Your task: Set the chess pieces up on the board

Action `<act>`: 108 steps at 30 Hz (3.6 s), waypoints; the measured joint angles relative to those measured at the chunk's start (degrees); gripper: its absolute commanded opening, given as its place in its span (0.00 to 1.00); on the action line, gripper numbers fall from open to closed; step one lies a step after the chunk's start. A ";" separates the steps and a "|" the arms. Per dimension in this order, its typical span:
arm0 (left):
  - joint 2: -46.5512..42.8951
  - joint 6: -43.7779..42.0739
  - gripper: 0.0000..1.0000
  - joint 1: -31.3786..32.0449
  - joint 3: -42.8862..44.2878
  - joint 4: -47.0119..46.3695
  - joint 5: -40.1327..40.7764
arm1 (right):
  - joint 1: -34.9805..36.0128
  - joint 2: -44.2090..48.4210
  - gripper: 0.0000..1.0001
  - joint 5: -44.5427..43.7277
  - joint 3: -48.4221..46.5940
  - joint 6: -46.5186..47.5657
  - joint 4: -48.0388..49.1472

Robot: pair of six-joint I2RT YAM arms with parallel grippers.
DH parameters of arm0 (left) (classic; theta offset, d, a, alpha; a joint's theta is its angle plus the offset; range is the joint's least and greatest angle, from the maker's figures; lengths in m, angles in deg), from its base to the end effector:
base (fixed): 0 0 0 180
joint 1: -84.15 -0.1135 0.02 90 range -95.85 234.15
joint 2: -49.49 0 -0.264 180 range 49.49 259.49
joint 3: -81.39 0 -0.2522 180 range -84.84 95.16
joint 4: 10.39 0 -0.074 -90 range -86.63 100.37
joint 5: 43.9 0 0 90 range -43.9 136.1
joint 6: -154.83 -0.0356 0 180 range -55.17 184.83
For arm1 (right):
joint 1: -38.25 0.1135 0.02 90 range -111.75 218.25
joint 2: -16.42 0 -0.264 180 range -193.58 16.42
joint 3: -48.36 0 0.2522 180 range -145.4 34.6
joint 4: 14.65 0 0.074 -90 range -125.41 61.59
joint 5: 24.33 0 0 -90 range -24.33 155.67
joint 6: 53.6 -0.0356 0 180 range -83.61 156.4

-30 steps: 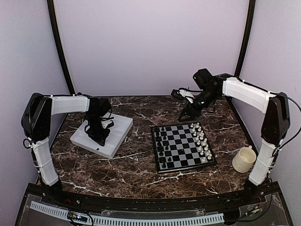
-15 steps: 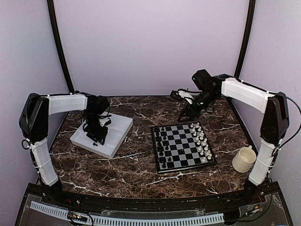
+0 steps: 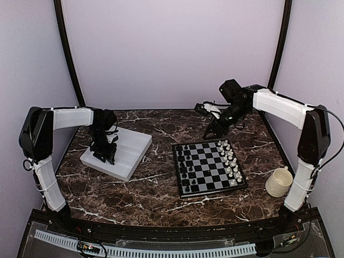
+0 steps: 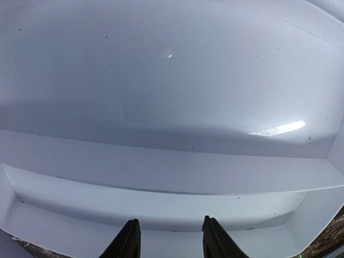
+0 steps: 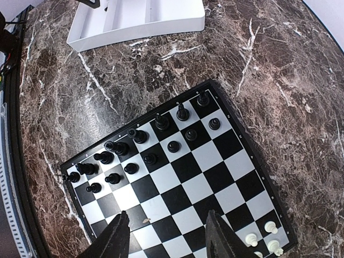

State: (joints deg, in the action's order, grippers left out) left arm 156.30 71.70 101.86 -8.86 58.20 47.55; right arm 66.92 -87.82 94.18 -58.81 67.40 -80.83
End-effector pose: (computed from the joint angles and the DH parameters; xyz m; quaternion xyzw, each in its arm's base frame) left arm 0.3297 -0.1043 0.1830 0.0939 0.9948 0.0043 0.0398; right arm 0.3289 0.1992 0.2883 -0.5185 0.7896 0.2350 0.2290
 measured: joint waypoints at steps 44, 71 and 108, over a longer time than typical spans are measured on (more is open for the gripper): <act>-4.98 11.39 0.02 -2.14 -10.82 -17.49 -7.78 | 1.95 -0.33 0.64 -0.92 -2.80 0.28 -1.55; -11.19 -5.20 0.01 15.82 1.99 -14.45 -51.56 | 13.00 4.96 0.55 -0.04 -2.38 12.74 -1.16; -3.91 -5.18 0.00 23.34 1.05 -12.90 -66.10 | 36.72 -0.55 0.29 -22.69 -2.64 22.58 1.62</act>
State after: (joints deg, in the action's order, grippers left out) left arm 152.38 66.52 125.20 -7.81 45.30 -18.54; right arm 103.64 -88.37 71.50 -61.45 89.98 -79.21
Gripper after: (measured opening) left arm 0.077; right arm 0.343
